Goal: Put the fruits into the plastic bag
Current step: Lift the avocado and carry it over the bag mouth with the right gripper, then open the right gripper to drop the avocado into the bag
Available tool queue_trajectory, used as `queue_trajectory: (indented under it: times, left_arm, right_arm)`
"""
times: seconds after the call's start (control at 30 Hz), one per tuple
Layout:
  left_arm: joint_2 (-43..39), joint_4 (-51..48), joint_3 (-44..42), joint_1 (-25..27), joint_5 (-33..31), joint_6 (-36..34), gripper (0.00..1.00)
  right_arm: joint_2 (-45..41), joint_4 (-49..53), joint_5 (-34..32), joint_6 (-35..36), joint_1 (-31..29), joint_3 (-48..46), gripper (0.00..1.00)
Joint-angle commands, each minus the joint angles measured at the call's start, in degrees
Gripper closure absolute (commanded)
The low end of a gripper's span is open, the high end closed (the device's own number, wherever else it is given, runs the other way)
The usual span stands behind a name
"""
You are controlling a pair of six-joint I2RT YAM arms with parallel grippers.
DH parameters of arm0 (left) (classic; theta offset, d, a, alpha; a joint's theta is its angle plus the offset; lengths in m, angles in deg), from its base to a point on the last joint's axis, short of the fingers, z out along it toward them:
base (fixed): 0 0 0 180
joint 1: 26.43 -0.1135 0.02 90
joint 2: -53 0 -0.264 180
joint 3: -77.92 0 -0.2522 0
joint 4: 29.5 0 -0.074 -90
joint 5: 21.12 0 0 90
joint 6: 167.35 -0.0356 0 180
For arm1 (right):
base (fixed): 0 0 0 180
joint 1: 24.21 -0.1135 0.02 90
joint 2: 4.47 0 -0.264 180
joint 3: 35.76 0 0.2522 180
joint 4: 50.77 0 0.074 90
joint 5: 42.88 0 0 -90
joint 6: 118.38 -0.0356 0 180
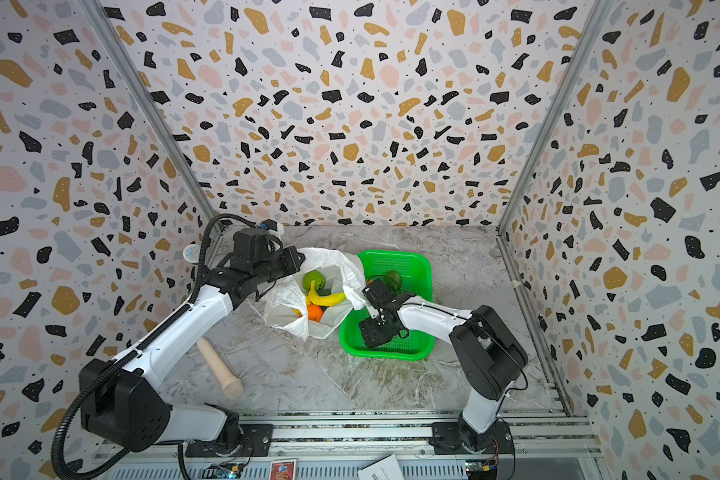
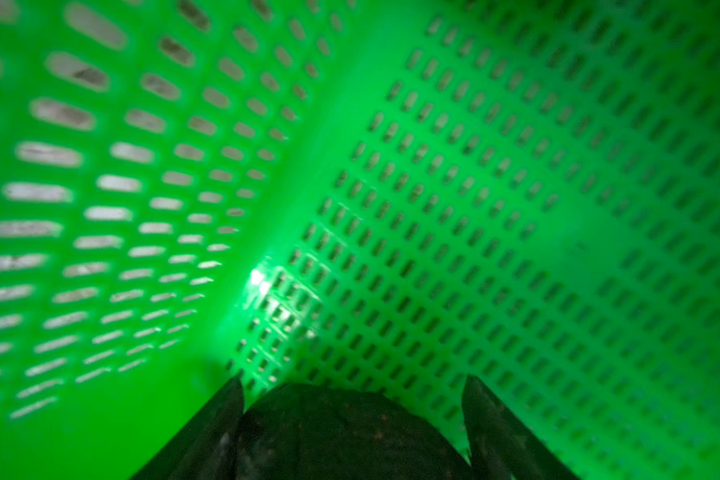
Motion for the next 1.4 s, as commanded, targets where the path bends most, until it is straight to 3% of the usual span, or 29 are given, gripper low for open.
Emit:
queue_trajectory:
  times: [0.0, 0.3, 0.53, 0.73, 0.9, 1.1, 1.27, 1.37]
  left_arm:
    - [-0.7, 1.0, 0.8, 0.2, -0.2, -0.8, 1.00]
    - [-0.7, 1.1, 0.9, 0.2, 0.0, -0.6, 1.00]
    - [-0.6, 1.2, 1.1, 0.2, 0.1, -0.4, 1.00]
    - [-0.9, 1.2, 1.3, 0.2, 0.4, -0.3, 1.00]
    - [-1.1, 0.9, 1.4, 0.2, 0.0, -0.7, 1.00]
    - [-1.5, 0.6, 1.4, 0.2, -1.1, -1.3, 1.00]
    - [-1.6, 0.4, 1.2, 0.2, -1.0, -1.4, 1.00]
    - [-1.6, 0.5, 0.9, 0.2, -0.9, -1.5, 1.00]
  right_arm:
    - [-9.2, -2.4, 0.1, -1.7, 3.1, -1.5, 0.44]
    - [-28.1, -8.7, 5.4, -4.5, 13.8, -3.9, 0.44]
    - [-34.4, -13.5, 5.9, -3.1, 10.3, 3.4, 0.43]
    - [-30.8, -17.5, 1.3, 2.4, -5.0, 12.1, 0.42]
    - [-23.6, -19.1, 3.0, 4.5, -12.4, 15.8, 0.40]
    - [-15.1, -19.7, 6.1, 3.6, -12.5, 16.1, 0.39]
    - [-8.6, -19.8, 8.3, -1.6, -8.8, 17.7, 0.37]
    - [-5.5, -20.1, 11.4, -3.6, -7.1, 19.2, 0.27]
